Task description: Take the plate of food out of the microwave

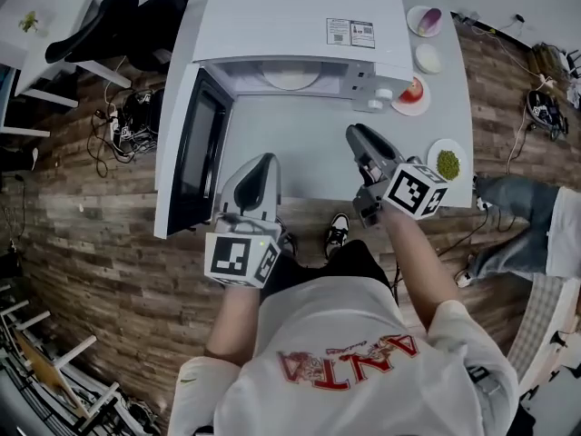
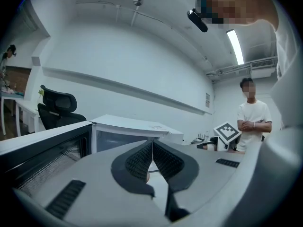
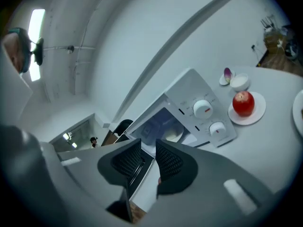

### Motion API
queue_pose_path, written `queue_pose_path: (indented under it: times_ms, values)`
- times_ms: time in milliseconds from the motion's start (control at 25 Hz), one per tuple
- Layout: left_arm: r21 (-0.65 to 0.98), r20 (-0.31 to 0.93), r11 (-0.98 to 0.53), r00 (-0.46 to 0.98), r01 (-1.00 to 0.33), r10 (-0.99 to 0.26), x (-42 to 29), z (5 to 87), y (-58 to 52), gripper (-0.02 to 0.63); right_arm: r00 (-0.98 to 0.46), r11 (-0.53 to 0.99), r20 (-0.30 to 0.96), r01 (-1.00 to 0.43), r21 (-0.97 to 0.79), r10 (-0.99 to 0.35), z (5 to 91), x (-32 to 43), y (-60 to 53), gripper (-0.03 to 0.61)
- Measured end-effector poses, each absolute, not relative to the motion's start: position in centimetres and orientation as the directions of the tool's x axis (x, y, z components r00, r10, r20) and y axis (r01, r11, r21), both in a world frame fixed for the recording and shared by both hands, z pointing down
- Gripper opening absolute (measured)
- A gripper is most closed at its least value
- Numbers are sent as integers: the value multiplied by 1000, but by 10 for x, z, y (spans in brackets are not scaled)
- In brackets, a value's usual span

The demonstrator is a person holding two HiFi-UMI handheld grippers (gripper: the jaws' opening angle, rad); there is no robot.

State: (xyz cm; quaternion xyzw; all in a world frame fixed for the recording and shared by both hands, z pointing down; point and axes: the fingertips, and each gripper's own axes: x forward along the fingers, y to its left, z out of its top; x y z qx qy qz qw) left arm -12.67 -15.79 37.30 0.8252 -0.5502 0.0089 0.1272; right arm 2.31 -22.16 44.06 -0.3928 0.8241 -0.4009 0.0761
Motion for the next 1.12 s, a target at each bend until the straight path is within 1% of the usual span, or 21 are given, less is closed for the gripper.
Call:
queue_pose_path:
  times_ms: [200, 320, 480, 560, 760, 1120]
  values:
    - [194, 173, -401, 433, -895, -884, -137, 385, -166, 12, -630, 181, 211, -499, -847, -747, 490, -7, -263, 95]
    - [197, 188, -413, 447, -889, -874, -138, 395, -162, 12, -610, 85, 243, -459, -885, -754, 522, -23, -283, 95]
    - [200, 213, -428, 465, -882, -859, -138, 408, -162, 12, -577, -18, 253, -381, -924, -777, 548, -34, -305, 90]
    - [209, 209, -429, 468, -879, -858, -138, 407, -165, 12, -561, -55, 261, -356, -933, -785, 558, -39, -313, 67]
    - [244, 203, -414, 463, -877, -863, -148, 412, -176, 12, -555, -99, 274, -325, -941, -785, 574, -51, -331, 67]
    - [237, 220, -393, 443, -888, -869, -164, 423, -182, 12, -498, -187, 288, -243, -952, -818, 593, -49, -354, 66]
